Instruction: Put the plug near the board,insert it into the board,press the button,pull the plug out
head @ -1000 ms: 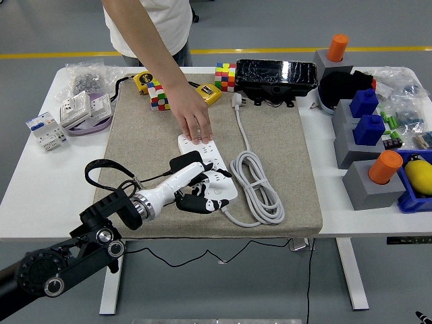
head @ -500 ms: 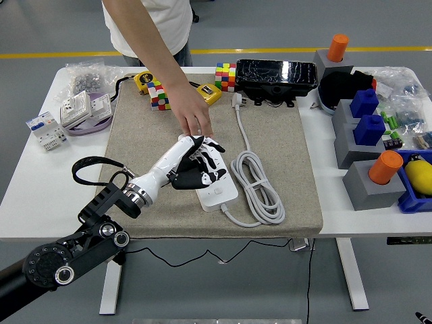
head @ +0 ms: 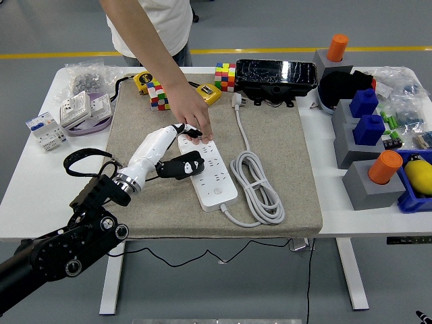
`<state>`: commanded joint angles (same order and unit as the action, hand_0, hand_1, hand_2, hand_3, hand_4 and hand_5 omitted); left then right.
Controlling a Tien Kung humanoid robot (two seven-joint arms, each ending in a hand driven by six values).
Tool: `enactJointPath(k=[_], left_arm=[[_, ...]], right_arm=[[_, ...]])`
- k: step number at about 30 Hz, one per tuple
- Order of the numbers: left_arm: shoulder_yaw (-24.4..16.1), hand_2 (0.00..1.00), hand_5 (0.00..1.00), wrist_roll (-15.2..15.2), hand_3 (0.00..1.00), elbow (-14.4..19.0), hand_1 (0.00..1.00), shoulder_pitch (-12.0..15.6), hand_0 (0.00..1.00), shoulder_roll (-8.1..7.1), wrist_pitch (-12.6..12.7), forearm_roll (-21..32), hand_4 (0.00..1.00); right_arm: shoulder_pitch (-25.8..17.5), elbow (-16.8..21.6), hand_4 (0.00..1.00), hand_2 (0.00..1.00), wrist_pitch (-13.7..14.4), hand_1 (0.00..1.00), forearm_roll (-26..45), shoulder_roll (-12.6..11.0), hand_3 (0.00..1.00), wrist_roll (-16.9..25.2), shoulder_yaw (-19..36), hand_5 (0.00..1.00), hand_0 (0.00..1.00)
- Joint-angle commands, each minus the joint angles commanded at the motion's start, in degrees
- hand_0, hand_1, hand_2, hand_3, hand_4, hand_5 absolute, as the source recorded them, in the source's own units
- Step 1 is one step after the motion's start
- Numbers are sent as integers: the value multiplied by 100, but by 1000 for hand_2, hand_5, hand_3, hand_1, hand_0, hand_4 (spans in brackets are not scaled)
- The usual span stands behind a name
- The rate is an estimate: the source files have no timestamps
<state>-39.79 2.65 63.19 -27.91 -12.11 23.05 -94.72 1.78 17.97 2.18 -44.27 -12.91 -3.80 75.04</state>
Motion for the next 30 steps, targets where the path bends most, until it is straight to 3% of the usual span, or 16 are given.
enactJointPath(k=[2,3,8,9,14,15,20,21,26,27,30], left_arm=[[19,740,279,-55,803,-71,798,-3,811,-4,-32,-21,910],[32,678,286,-83,805,-100,689,-5,748,-1,-47,-24,937],[127,678,286,-245,805,-219,689,-25,748,38,-144,4,937],[164,573,290,-287,770,-248,580,-39,619,50,-183,18,948],[277,573,290,-314,770,-361,580,-85,619,101,-178,62,948],[285,468,84,-302,564,-380,417,-87,452,112,-156,62,761],[343,468,84,-229,564,-486,417,-110,452,168,15,195,761],[360,370,2,-195,521,-516,309,-121,340,182,97,214,630],[402,370,2,-218,521,-629,309,-160,340,223,340,86,630],[407,318,2,-246,503,-642,269,-163,311,227,344,68,572],[410,318,2,-309,503,-638,269,-158,311,227,333,46,572]], right_arm=[[0,1,880,603,1,624,1,-3,546,2,-5,401,528],[0,-3,880,603,0,623,2,-4,546,0,-12,401,530],[7,-4,880,603,-1,623,6,-11,546,0,-37,401,530],[12,-2,880,603,0,623,8,-12,546,2,-37,402,529],[12,3,880,603,4,623,9,-14,546,3,-29,402,529],[11,4,880,605,4,624,9,-14,546,3,-25,402,529],[-2,-4,880,605,4,624,9,-4,546,3,-17,402,529],[-3,-5,880,605,4,622,16,-1,545,4,-28,402,529],[-2,5,880,605,9,622,25,5,545,13,-53,402,529],[-1,7,880,605,10,622,24,5,546,13,-50,402,528],[-2,9,880,605,12,622,16,4,546,14,-36,402,528]])
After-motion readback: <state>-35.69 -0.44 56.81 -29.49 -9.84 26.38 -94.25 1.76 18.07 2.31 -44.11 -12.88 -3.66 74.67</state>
